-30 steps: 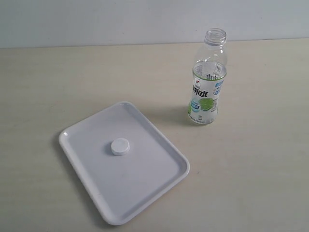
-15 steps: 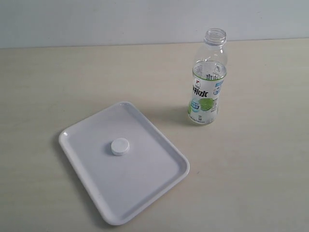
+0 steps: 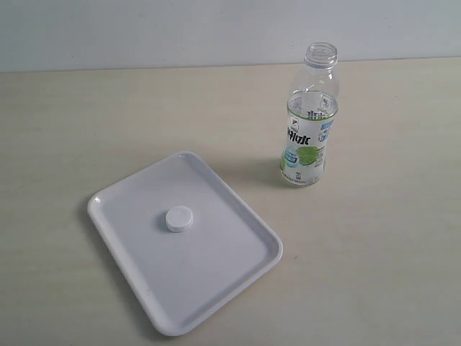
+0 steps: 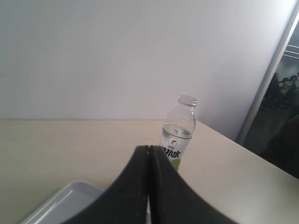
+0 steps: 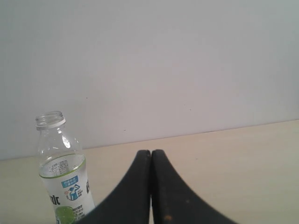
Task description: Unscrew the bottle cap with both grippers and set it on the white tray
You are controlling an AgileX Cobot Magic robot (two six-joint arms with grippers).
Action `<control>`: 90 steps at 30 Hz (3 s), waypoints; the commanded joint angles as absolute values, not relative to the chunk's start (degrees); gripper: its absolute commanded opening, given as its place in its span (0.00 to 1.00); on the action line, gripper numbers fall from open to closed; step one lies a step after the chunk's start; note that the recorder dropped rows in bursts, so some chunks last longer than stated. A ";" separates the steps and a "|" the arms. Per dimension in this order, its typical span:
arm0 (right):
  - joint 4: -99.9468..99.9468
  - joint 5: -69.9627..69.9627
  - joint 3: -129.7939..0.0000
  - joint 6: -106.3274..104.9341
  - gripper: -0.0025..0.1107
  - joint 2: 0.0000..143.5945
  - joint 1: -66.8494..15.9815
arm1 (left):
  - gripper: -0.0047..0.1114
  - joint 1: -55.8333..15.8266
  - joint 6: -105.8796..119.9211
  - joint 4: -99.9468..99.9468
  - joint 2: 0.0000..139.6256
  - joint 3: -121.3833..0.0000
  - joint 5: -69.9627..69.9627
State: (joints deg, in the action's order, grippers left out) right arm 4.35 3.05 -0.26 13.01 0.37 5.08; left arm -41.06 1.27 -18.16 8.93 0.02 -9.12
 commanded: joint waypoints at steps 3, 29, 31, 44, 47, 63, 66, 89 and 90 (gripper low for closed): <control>4.48 3.12 0.00 13.12 0.02 0.00 5.48 | 0.04 -41.14 18.39 -9.00 8.70 0.00 -9.05; 4.48 3.23 0.00 13.26 0.02 0.00 5.48 | 0.04 -15.88 2.34 -11.80 0.00 0.00 0.79; 4.48 3.23 0.00 13.26 0.02 0.00 5.48 | 0.04 -11.80 2.57 -11.80 0.00 0.00 2.56; 4.63 3.23 0.00 13.14 0.02 0.00 5.48 | 0.04 -1.91 2.60 -11.37 0.00 0.00 3.23; 4.63 3.23 0.00 13.28 0.02 0.00 5.48 | 0.04 -1.91 2.50 -14.95 0.00 0.00 3.23; 4.51 3.23 0.00 13.28 0.02 0.00 5.48 | 0.04 -1.91 -16.80 9.62 0.00 0.00 4.79; 4.63 3.38 0.00 13.28 0.02 0.00 5.48 | 0.04 -1.91 -16.80 9.62 0.00 0.00 4.79; 4.63 3.38 0.00 13.28 0.02 0.00 5.48 | 0.04 -1.91 -16.80 9.62 0.00 0.00 4.79; 4.63 3.38 0.00 13.28 0.02 0.00 5.48 | 0.04 -1.91 -16.80 9.62 0.00 0.00 4.79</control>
State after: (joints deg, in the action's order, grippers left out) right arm 4.35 3.26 -0.26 13.21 0.37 5.08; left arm -2.00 -16.30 9.25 0.41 0.02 4.54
